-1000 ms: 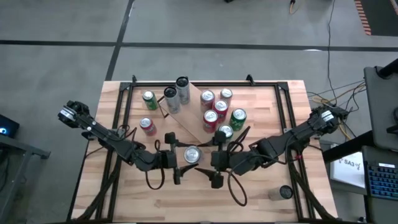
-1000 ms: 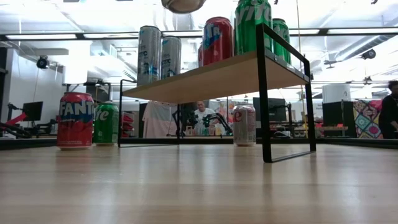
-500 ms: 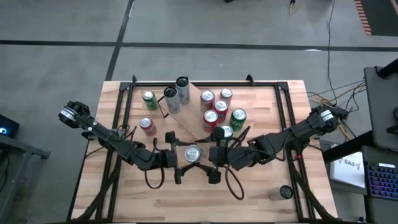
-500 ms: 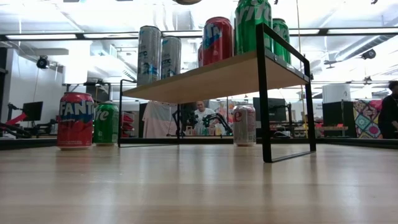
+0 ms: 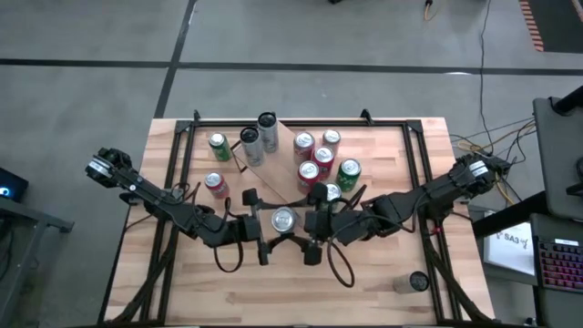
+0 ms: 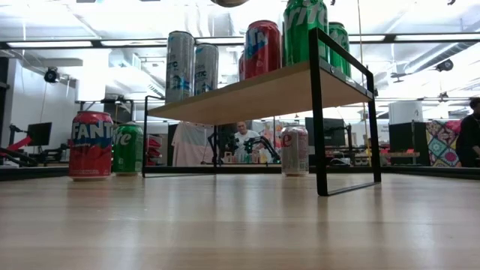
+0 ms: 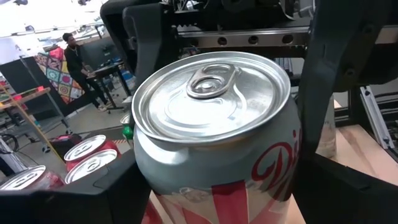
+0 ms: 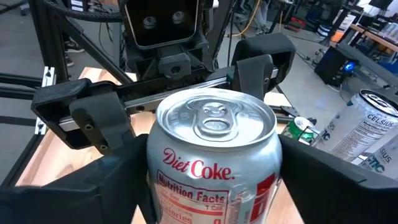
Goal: Place canned beverage on shelf
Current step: Put the silver soda can on the shelf aligned with the other silver soda can
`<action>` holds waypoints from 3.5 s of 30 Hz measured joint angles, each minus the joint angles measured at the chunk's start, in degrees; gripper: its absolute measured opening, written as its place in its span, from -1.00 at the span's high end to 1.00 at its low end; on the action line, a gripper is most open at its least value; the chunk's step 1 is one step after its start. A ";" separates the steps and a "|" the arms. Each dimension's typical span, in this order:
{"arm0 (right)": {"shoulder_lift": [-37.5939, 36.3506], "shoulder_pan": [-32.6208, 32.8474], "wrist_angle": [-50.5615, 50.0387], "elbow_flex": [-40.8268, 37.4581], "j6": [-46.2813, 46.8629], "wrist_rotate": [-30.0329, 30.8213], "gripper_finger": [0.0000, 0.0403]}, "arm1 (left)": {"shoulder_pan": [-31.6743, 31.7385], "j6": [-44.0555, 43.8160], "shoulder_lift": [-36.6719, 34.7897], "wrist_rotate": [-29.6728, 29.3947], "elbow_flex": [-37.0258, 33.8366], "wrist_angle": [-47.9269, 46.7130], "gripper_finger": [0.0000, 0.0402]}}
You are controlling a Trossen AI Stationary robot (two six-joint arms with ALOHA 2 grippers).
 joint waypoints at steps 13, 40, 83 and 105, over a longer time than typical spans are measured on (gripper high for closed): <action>-0.05 0.00 -0.36 0.05 -0.22 0.39 -0.37 | 0.00 0.29 0.02 0.38 0.21 0.24 -0.75; -0.86 -5.06 2.23 5.60 -2.85 1.02 -0.37 | -0.74 9.51 -14.88 -5.12 -0.01 -11.43 -0.77; 10.22 -16.46 10.21 5.44 4.20 1.09 -0.37 | -0.63 16.75 -36.25 -5.54 -25.63 5.89 -0.77; 12.16 -16.72 10.79 3.30 9.94 7.15 -0.37 | 2.01 17.68 -33.14 -1.10 -25.97 7.31 -0.77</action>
